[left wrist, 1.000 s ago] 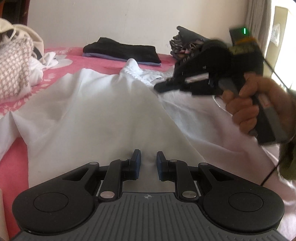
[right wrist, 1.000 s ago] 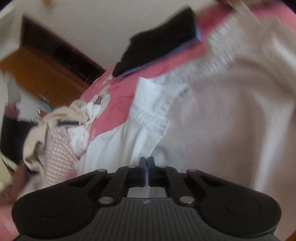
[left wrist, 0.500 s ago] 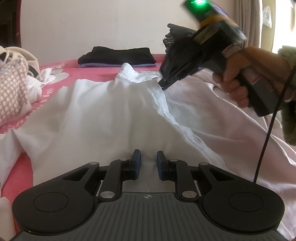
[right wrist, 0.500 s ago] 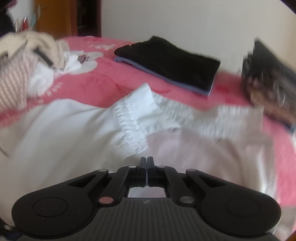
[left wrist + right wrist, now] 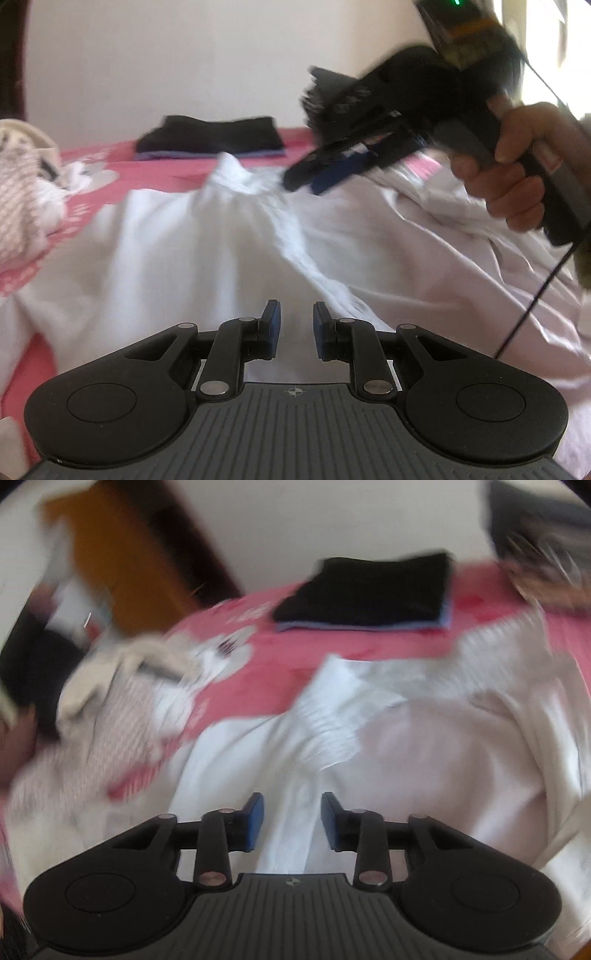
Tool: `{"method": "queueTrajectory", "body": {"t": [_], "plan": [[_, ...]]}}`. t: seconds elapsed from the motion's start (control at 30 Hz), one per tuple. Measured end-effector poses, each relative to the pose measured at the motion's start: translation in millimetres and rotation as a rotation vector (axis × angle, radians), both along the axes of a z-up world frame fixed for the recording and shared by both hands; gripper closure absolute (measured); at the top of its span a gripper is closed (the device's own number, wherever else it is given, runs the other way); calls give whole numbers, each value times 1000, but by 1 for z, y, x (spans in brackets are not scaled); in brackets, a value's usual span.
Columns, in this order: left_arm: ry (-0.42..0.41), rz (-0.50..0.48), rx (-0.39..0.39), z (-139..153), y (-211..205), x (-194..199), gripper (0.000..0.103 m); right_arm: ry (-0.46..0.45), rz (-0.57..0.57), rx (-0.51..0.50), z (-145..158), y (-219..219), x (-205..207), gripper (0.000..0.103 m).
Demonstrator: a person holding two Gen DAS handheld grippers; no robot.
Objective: Fold clothes
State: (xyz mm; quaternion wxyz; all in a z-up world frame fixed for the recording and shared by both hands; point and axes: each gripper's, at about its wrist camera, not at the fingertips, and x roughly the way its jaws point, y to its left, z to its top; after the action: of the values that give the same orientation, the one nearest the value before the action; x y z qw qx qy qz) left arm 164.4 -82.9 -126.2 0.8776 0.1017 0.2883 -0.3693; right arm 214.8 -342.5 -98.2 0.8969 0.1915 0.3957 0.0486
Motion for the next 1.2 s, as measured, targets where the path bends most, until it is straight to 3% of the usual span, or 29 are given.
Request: {"method": "queueTrajectory", "body": {"t": [0.13, 0.4, 0.5, 0.6, 0.7, 0.87, 0.97, 1.0, 1.1, 1.2], "plan": [[1, -29, 63, -13, -13, -6, 84, 24, 96, -173, -7, 27, 2, 74], [1, -2, 56, -8, -5, -8, 82, 67, 287, -505, -20, 80, 5, 74], [10, -17, 46, -8, -3, -9, 81, 4, 350, -444, -2, 79, -9, 74], [-2, -36, 66, -11, -9, -14, 77, 61, 468, -515, -19, 90, -15, 74], [-10, -36, 68, -13, -12, -16, 76, 117, 485, -534, -38, 80, -12, 73], [1, -31, 62, -12, -13, -13, 76, 18, 356, -424, -4, 61, 8, 74], [-6, -29, 71, -12, -14, -14, 75, -16, 302, -416, -7, 57, 27, 74], [-8, -28, 73, -12, -14, -15, 75, -13, 285, -419, -12, 55, 32, 74], [-11, -29, 75, -12, -14, -17, 75, 109, 228, -423, -42, 42, 50, 74], [-10, -31, 78, -12, -13, -17, 74, 88, 172, -339, -27, 29, 47, 75]]}}
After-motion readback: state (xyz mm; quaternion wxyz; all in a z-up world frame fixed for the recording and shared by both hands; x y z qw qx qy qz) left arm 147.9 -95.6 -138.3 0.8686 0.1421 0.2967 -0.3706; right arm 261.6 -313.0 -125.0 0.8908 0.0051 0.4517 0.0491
